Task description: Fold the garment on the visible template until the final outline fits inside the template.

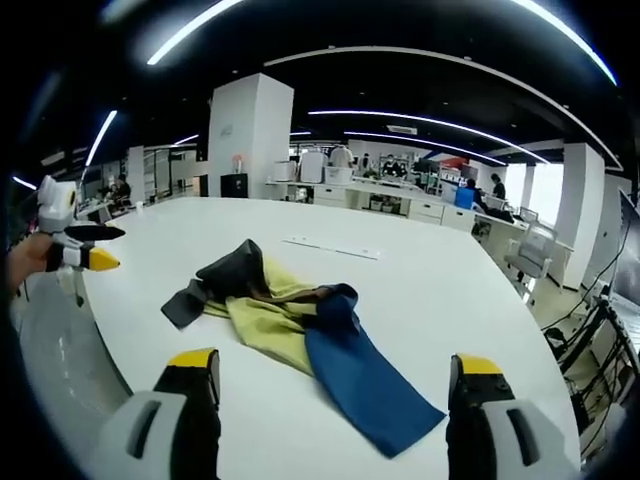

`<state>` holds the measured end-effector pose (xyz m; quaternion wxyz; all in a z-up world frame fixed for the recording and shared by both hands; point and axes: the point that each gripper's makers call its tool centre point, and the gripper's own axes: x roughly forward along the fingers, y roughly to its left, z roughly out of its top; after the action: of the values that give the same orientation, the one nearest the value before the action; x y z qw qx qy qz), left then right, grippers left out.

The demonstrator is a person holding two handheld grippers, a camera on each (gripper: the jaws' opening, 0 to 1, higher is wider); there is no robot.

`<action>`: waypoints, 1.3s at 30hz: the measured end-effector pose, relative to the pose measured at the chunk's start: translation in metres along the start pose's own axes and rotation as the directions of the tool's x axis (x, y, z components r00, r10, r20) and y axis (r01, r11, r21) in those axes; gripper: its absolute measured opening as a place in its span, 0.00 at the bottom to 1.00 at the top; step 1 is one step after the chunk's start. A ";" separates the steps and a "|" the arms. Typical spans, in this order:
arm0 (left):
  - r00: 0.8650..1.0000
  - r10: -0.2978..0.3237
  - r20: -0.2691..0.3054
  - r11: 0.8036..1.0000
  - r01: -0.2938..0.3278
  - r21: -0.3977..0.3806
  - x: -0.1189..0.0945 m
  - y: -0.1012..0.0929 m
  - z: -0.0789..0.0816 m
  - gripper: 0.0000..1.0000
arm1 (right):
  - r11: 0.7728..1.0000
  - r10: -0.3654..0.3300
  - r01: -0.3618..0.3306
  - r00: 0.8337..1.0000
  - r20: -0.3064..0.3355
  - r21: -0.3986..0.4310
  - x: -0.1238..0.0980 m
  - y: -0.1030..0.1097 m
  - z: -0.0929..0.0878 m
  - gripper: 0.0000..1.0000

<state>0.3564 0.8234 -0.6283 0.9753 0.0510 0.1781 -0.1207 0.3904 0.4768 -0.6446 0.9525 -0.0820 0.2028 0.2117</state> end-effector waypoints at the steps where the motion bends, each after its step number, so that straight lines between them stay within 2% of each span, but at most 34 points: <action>1: 1.000 -0.001 0.001 1.000 0.001 -0.002 0.000 -0.001 0.000 0.86 | 1.000 0.002 -0.002 1.000 0.000 -0.002 0.000 0.000 0.000 0.96; 7: 0.999 -0.032 -0.002 0.999 0.032 -0.001 0.004 -0.006 -0.001 0.80 | 1.000 0.015 -0.015 1.000 -0.001 -0.011 0.002 0.005 -0.001 0.94; 10: 0.999 -0.050 -0.002 0.999 0.050 0.004 0.007 -0.010 -0.001 0.77 | 0.999 0.020 -0.020 1.000 -0.008 -0.042 0.004 0.007 -0.002 0.92; 13: 0.998 -0.068 0.016 0.998 0.068 0.019 0.012 -0.014 0.002 0.74 | 0.998 0.024 -0.025 1.000 -0.010 -0.052 0.008 0.006 -0.002 0.90; 21: 0.992 -0.118 0.043 0.992 0.115 0.061 0.027 -0.027 0.016 0.62 | 0.996 0.052 -0.052 0.999 0.010 -0.070 0.019 0.000 0.010 0.76; 26: 0.988 -0.144 0.061 0.988 0.141 0.062 0.040 -0.038 0.031 0.56 | 0.995 0.094 -0.094 0.995 0.024 -0.021 0.030 -0.003 0.018 0.72; 33: 0.985 -0.162 0.055 0.986 0.159 0.056 0.060 -0.047 0.039 0.50 | 0.991 0.134 -0.134 0.991 0.010 0.016 0.051 -0.008 0.023 0.63; 39: 0.984 -0.173 0.032 0.982 0.169 0.086 0.085 -0.064 0.041 0.45 | 0.984 0.154 -0.156 0.988 -0.032 -0.086 0.072 -0.010 0.021 0.57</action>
<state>0.4308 0.7376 -0.6245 0.9616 0.0735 0.1575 -0.2123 0.4618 0.4995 -0.6553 0.9260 -0.1104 0.2112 0.2928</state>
